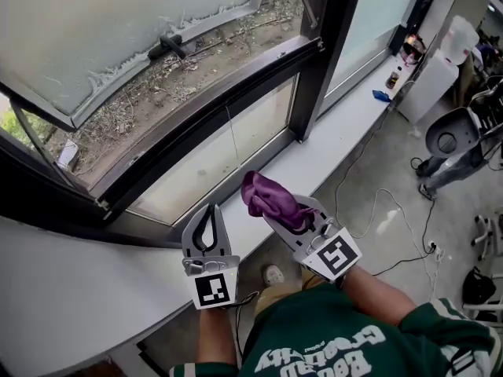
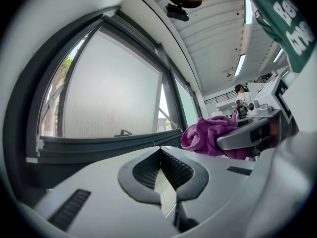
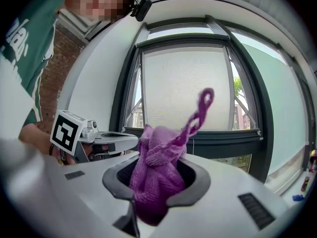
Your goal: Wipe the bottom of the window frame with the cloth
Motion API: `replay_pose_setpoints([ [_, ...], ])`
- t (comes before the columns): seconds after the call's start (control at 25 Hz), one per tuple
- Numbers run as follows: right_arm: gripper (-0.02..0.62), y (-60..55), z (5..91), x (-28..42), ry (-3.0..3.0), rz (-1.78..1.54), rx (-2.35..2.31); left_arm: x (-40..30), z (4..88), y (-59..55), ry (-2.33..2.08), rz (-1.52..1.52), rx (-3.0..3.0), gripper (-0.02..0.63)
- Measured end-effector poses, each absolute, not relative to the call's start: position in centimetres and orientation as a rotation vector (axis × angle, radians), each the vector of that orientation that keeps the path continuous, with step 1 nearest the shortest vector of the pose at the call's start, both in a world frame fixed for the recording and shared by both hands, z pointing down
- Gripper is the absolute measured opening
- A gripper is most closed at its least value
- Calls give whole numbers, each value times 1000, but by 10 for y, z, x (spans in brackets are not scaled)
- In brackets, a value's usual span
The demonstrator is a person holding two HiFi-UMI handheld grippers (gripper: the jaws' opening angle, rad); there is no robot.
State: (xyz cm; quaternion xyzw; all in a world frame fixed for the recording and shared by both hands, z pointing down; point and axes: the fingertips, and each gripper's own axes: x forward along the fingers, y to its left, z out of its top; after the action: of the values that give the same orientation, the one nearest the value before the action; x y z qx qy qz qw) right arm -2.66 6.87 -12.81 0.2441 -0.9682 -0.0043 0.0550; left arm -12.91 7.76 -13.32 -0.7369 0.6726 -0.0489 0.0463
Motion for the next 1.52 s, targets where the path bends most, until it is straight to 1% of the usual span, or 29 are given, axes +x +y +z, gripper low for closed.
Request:
replay_pose_setpoints([
  [0.4,126,70,-125,-37,-2982,-4,620,-127,-139,71,2120,-147,-2172,9],
  [0.64,127,60,-114,-46,-3016,73,488,-131,-132,70,2205,-193,-2109,9],
  [0.92,127,53,-73,-66,-2995,141,238,-160,-87,83,2424,-315,-1960,9],
  [1.24,126,63,-6,-104,-2951,301,-43,-195,-12,121,2684,-464,-1743,9],
  [1.4,126,76,30,-122,-2909,360,-125,-203,26,136,2753,-464,-1713,9],
  [1.52,126,96,68,-142,-2863,338,-196,-221,61,146,2790,-445,-1706,9],
])
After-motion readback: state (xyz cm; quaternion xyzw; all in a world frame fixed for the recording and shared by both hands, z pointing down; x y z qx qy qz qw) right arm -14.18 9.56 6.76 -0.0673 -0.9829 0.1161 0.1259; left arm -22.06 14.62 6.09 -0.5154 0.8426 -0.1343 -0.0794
